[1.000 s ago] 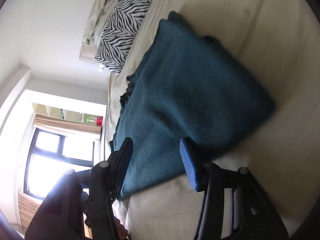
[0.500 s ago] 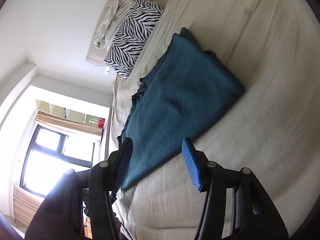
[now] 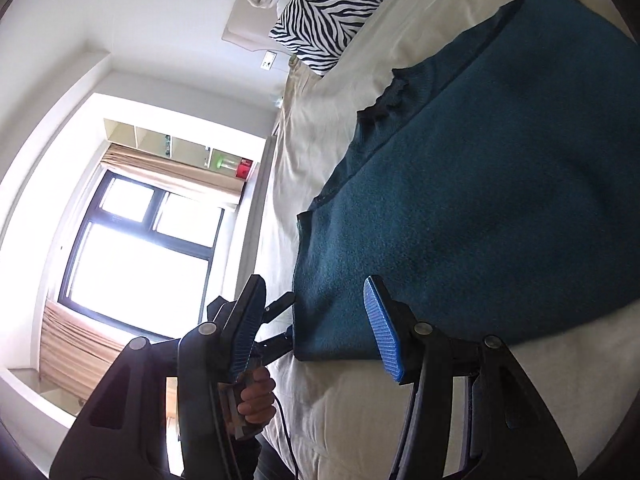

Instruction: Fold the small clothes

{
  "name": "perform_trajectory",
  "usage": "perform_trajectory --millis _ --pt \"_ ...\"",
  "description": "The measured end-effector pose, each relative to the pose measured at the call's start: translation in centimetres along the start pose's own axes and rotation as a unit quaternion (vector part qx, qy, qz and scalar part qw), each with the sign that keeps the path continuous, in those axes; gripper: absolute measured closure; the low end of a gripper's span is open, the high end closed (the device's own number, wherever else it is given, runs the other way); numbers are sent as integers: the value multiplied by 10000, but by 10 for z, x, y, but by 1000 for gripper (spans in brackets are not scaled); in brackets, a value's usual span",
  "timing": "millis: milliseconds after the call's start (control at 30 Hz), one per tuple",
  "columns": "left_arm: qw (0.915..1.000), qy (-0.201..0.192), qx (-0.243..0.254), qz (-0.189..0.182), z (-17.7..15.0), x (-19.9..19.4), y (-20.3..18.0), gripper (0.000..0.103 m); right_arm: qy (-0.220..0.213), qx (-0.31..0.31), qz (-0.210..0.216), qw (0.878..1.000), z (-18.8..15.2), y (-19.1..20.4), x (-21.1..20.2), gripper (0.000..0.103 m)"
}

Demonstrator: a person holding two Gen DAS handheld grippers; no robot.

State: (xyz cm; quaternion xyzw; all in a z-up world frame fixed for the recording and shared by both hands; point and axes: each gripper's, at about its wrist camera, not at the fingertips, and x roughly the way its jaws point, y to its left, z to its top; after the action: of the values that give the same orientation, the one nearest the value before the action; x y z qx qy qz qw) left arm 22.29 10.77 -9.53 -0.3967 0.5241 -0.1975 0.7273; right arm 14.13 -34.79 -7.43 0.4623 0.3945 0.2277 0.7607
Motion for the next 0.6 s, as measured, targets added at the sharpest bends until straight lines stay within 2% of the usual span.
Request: perform_trajectory --millis 67,133,200,400,467,533,600 --pt "9999 37 -72 -110 -1 0 4 52 181 -12 -11 9998 7 5 25 52" --pt "9996 116 -197 -190 -2 2 12 74 373 -26 33 9993 11 10 49 52" --pt "9994 128 -272 -147 -1 2 19 86 557 -28 30 9984 15 13 74 52" --pt "9990 39 -286 -333 -3 -4 23 90 1139 -164 1 9934 23 26 144 52" --pt "9991 15 -243 -345 -3 -6 21 91 1274 -115 -168 9916 26 22 166 52" --pt "9990 -5 -201 -389 -3 -7 17 91 1398 -108 -537 9887 26 13 184 54" --pt "9994 -31 -76 -330 -3 -9 11 91 1426 -14 -504 9885 26 1 195 57"
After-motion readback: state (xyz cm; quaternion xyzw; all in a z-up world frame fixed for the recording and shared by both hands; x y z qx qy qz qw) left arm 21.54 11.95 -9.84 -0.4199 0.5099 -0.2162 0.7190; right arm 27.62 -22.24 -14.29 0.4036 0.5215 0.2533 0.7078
